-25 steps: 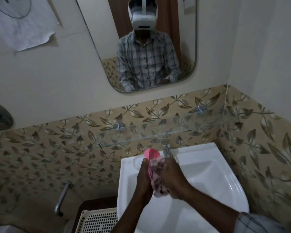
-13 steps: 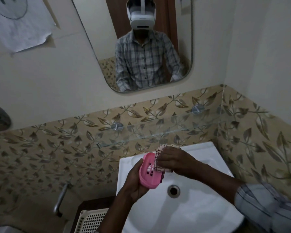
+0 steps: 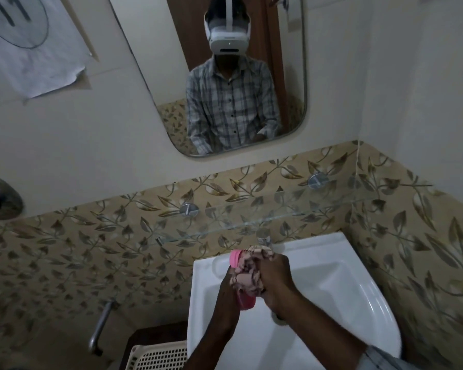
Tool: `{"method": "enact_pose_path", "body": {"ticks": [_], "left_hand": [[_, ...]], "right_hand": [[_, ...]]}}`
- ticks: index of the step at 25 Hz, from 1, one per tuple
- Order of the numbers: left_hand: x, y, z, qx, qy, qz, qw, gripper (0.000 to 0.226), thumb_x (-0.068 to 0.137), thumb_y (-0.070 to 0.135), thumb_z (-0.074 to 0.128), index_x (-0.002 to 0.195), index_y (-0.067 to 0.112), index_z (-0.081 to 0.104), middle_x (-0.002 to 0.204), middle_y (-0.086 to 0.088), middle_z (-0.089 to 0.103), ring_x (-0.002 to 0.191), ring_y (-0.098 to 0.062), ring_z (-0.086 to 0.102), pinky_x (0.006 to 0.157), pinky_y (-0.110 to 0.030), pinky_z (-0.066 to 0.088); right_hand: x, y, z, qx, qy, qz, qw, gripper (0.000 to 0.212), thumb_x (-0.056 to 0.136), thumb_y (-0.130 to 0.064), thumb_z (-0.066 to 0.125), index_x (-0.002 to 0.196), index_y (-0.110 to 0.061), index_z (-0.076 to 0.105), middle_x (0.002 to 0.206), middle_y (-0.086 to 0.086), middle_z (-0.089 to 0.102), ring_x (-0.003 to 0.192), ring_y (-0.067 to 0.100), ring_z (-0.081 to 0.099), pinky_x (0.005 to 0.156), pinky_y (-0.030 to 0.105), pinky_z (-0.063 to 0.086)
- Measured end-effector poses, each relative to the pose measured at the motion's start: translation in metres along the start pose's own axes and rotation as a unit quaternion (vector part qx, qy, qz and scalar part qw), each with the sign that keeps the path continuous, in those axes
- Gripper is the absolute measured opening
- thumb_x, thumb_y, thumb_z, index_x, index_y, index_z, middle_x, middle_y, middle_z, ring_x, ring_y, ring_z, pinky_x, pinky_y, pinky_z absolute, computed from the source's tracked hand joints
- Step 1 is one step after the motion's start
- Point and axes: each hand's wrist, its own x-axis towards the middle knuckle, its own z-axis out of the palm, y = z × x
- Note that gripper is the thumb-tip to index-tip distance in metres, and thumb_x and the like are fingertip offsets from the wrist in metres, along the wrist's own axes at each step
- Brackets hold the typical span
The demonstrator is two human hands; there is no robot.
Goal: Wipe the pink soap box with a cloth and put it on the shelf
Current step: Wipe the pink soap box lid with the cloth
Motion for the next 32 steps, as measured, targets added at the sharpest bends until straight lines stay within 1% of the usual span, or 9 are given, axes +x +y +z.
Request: {"method": "enact_pose_path", "body": {"ticks": [3,5,8,16,18,21,26,29,32], "left_hand": [[0.006,0.022,-0.006,0.022,0.011,-0.039,0.999,0.046,0.099,0.042,0.043,0.116,0.007,0.069,0.111,-0.022,0.074,0.099,-0.029,0.073,0.074,-0.032,0.061],[0.008,0.037,-0.007,0.011,-0.005,-0.059,0.998,0.049,0.101,0.044,0.04,0.122,0.006,0.062,0.109,-0.024,0.074,0.101,-0.039,0.07,0.082,-0.043,0.059],[0.011,0.051,-0.004,-0.053,-0.025,-0.162,0.985,0.048,0.101,0.04,0.043,0.12,0.001,0.063,0.096,-0.025,0.075,0.086,-0.038,0.068,0.076,-0.044,0.058],[0.011,0.069,-0.001,-0.184,-0.142,-0.231,0.945,0.043,0.09,0.028,0.061,0.113,-0.008,0.069,0.105,-0.03,0.069,0.09,-0.044,0.069,0.081,-0.051,0.059],[0.018,0.072,0.004,-0.176,-0.098,-0.193,0.96,0.046,0.098,0.034,0.048,0.112,-0.004,0.07,0.105,-0.027,0.071,0.09,-0.041,0.069,0.077,-0.048,0.06],[0.025,0.063,0.017,-0.123,-0.009,-0.091,0.988,0.042,0.099,0.036,0.044,0.106,0.004,0.07,0.096,-0.015,0.077,0.089,-0.027,0.072,0.071,-0.036,0.061],[0.02,0.034,0.024,-0.03,0.031,-0.013,0.999,0.047,0.1,0.047,0.04,0.097,0.017,0.077,0.099,-0.01,0.079,0.093,-0.023,0.075,0.068,-0.028,0.061],[0.018,0.034,0.021,-0.042,0.013,-0.025,0.999,0.054,0.098,0.055,0.036,0.098,0.023,0.079,0.104,-0.009,0.078,0.097,-0.023,0.075,0.069,-0.03,0.06],[0.016,0.034,0.012,-0.125,-0.046,-0.026,0.991,0.058,0.099,0.052,0.036,0.129,0.009,0.062,0.125,-0.02,0.068,0.114,-0.033,0.067,0.085,-0.039,0.059]], "right_hand": [[-0.014,0.031,-0.022,-0.332,-0.145,-0.333,0.871,0.02,0.087,-0.005,0.058,0.077,-0.019,0.069,0.066,-0.013,0.068,0.062,-0.003,0.064,0.059,0.015,0.051],[0.001,0.027,-0.047,-0.461,-0.299,-0.505,0.666,0.023,0.081,-0.003,0.056,0.08,-0.021,0.07,0.077,-0.007,0.071,0.071,0.007,0.065,0.071,0.02,0.049],[0.041,-0.009,-0.066,-0.566,-0.247,-0.705,0.35,0.019,0.092,-0.004,0.06,0.098,-0.012,0.076,0.105,0.006,0.075,0.102,0.023,0.068,0.098,0.038,0.052],[0.05,-0.012,-0.06,-0.523,-0.198,-0.775,0.293,0.024,0.094,-0.006,0.06,0.116,-0.002,0.071,0.12,0.016,0.071,0.115,0.029,0.065,0.104,0.043,0.048],[0.047,-0.017,-0.05,-0.563,-0.099,-0.746,0.341,0.024,0.085,-0.006,0.068,0.108,-0.003,0.075,0.11,0.014,0.075,0.105,0.028,0.07,0.094,0.042,0.055],[0.023,-0.004,-0.021,-0.594,0.01,-0.57,0.568,0.02,0.068,-0.006,0.082,0.087,-0.008,0.076,0.081,0.009,0.075,0.076,0.027,0.071,0.072,0.037,0.06],[0.009,-0.012,-0.001,-0.593,-0.044,-0.213,0.775,0.015,0.085,-0.018,0.058,0.094,-0.009,0.067,0.096,0.01,0.072,0.094,0.027,0.067,0.078,0.031,0.05],[0.012,-0.03,-0.014,-0.286,-0.132,-0.046,0.948,0.01,0.083,0.0,0.058,0.087,-0.003,0.067,0.084,0.017,0.071,0.079,0.03,0.07,0.079,0.04,0.057],[0.015,-0.041,-0.03,0.043,-0.184,0.089,0.978,0.023,0.086,0.013,0.058,0.108,0.015,0.065,0.093,0.03,0.072,0.077,0.036,0.072,0.08,0.048,0.059]]}}
